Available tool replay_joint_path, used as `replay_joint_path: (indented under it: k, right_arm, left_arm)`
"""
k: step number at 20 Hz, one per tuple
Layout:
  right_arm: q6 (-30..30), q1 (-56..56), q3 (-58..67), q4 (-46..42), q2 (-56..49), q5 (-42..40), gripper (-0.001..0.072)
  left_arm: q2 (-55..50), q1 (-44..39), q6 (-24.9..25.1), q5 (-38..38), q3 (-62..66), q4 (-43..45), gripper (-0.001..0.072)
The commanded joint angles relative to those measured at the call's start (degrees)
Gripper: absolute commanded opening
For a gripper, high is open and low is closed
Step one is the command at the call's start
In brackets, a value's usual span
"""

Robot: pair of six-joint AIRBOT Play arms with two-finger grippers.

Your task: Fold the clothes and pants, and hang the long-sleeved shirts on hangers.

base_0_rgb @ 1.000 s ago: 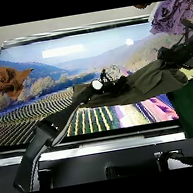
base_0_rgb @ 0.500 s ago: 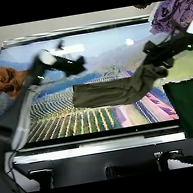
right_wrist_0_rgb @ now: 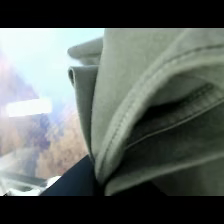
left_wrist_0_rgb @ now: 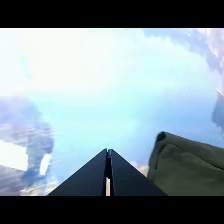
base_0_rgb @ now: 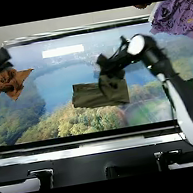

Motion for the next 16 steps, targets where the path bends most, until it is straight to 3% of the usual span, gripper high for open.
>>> replay_joint_path:
  k: [1, 9, 11, 12, 14, 16]
  right_arm:
    - [1.86, 4.9, 0.07, 4.28, -4.72, -5.35, 0.003]
    - [1.46, 5.33, 0.07, 5.33, -10.45, -9.73, 0.0032]
    - [-1.6, 5.33, 0.07, 7.8, -11.15, -13.16, 0.0141]
    - [-3.78, 5.35, 0.09, 9.88, -11.23, -15.08, 0.0154]
    - [-10.12, 5.35, 0.5, 15.5, -11.23, -17.35, 0.0365]
    - [-14.91, 5.33, 2.56, 17.25, -10.97, -16.79, 0.0408]
  left_arm:
    - [2.32, 5.03, 0.55, -1.86, -0.04, 1.22, 0.0016]
    - [1.9, 6.01, 0.83, -1.86, -1.03, 1.22, 0.0017]
    - [1.9, 6.01, 0.83, -1.9, -2.03, 1.22, 0.0016]
    - [1.9, 6.01, 0.81, -1.97, -2.45, 1.22, 0.0017]
    - [1.88, 6.01, 0.79, -1.97, -2.73, 1.2, 0.0017]
    - [1.9, 5.95, 0.61, -1.99, -2.71, 1.18, 0.0016]
